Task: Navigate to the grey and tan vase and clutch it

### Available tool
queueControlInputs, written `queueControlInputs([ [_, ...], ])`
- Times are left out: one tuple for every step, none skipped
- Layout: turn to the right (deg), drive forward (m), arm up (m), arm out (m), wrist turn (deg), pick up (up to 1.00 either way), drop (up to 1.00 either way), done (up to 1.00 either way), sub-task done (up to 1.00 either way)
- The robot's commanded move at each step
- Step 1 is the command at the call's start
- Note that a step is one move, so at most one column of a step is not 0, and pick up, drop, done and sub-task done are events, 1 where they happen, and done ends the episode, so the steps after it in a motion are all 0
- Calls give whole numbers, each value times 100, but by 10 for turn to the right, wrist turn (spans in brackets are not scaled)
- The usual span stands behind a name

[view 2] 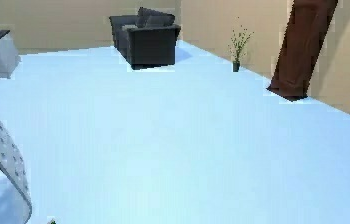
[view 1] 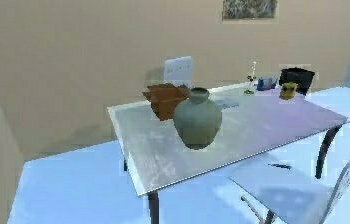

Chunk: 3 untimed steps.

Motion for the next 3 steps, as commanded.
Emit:
queueControlInputs([
  [-150,0,0,0,0,0,0,0,0],
  [0,5,0,0,0,0,0,0,0],
  [-450,0,0,0,0,0,0,0,0],
])
